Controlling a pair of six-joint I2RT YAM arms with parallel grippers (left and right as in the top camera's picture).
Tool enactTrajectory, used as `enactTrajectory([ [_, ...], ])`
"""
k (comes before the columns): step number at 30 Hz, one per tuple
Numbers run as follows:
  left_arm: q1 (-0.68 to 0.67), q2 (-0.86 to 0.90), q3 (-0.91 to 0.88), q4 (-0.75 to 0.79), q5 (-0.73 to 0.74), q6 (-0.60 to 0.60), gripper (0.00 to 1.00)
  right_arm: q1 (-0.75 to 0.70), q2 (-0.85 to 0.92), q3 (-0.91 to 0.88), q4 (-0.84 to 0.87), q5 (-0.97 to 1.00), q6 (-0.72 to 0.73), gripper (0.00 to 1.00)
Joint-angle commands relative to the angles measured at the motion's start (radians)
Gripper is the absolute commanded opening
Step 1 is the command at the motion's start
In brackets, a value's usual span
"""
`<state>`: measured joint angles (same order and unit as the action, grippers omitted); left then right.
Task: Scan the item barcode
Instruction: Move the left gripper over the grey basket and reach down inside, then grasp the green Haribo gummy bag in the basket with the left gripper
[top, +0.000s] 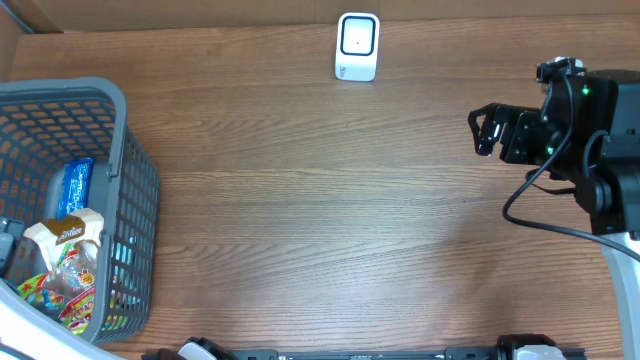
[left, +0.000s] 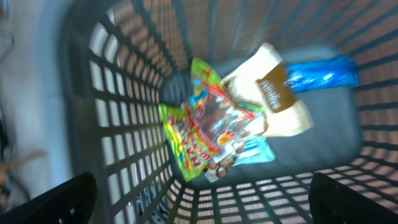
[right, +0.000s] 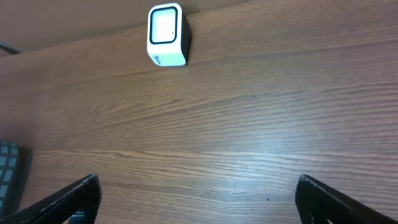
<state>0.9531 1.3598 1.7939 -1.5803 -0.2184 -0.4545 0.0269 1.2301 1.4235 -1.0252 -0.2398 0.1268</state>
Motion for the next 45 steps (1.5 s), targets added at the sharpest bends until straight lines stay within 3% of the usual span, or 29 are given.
enactTrajectory([
  [1, 0.017, -0.001, -0.197, 0.106, 0.037, -0.003, 1.0, -0.003, 0.013, 0.02, -0.001, -0.009, -0.005, 1.0],
  [7, 0.017, 0.0, -0.527, 0.346, 0.082, 0.066, 1.0, -0.003, 0.024, 0.02, -0.003, -0.009, -0.005, 1.0],
  [17, 0.017, 0.001, -0.88, 0.69, -0.018, -0.006, 1.0, -0.003, 0.024, 0.02, -0.013, -0.009, -0.005, 1.0],
  [19, 0.017, 0.003, -0.961, 0.787, -0.036, -0.006, 0.93, -0.003, 0.024, 0.02, -0.021, -0.009, -0.005, 1.0],
  [21, 0.017, 0.004, -0.988, 0.811, -0.035, -0.006, 0.65, -0.003, 0.024, 0.019, -0.024, -0.009, -0.005, 1.0],
  [22, 0.017, 0.004, -0.993, 0.815, -0.035, -0.006, 0.56, -0.003, 0.024, 0.019, -0.025, -0.009, -0.005, 1.0],
  [26, 0.017, 0.004, -0.992, 0.832, -0.013, -0.006, 0.18, -0.003, 0.024, 0.018, -0.025, -0.009, -0.005, 1.0],
  [28, 0.017, 0.004, -0.986, 0.83, 0.005, -0.002, 0.04, -0.003, 0.024, 0.018, -0.025, -0.009, -0.005, 1.0],
  [36, 0.014, 0.003, -0.79, 0.692, 0.241, 0.137, 0.04, -0.003, 0.024, 0.018, -0.019, -0.009, -0.005, 1.0],
  [39, 0.013, 0.003, -0.596, 0.568, 0.372, 0.219, 0.04, -0.003, 0.024, 0.018, -0.018, -0.009, -0.005, 1.0],
  [45, 0.012, 0.003, -0.242, 0.342, 0.408, 0.305, 0.04, -0.003, 0.024, 0.018, -0.032, -0.009, -0.004, 1.0],
])
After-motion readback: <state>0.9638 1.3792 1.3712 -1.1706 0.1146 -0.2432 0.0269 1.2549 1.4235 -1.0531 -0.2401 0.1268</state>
